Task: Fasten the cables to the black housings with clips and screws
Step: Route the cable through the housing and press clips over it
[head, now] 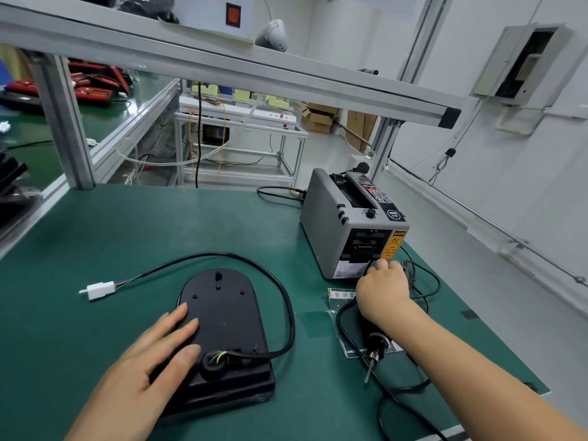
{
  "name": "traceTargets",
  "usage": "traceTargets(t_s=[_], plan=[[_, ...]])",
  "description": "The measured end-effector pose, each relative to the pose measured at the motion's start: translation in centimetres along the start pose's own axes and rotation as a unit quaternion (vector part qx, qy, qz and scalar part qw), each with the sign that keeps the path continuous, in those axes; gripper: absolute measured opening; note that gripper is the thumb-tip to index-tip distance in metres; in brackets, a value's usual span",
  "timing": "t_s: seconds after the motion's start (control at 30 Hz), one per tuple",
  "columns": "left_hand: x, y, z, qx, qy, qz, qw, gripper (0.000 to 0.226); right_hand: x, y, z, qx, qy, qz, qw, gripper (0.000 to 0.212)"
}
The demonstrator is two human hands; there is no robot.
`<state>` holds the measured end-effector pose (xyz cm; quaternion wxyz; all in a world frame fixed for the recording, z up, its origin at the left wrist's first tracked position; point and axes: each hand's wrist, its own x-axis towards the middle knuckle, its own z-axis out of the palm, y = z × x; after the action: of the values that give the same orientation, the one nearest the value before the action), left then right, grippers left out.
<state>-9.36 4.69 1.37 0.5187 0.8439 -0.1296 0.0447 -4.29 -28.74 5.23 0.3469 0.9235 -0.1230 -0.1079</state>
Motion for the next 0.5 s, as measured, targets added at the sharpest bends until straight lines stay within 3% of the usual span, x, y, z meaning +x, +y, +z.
traceTargets(t_s=[0.13, 0.27, 0.5], plan=[[0.0, 0.0, 0.0, -0.011, 0.003, -0.002, 1.000, 0.040, 0.0, -0.9, -0.4, -0.053, 0.001, -0.018, 0.998, 0.024], [0.0, 0.0, 0.0, -0.011, 0.001, -0.003, 1.000, 0.040, -0.3, -1.7, -1.0, -0.113, -0.004, -0.035, 0.993, 0.001], [0.0, -0.1, -0.1, -0.011, 0.000, 0.001, 1.000, 0.040, -0.4, -1.5, 0.1, -0.095, 0.047, -0.038, 0.994, 0.025]])
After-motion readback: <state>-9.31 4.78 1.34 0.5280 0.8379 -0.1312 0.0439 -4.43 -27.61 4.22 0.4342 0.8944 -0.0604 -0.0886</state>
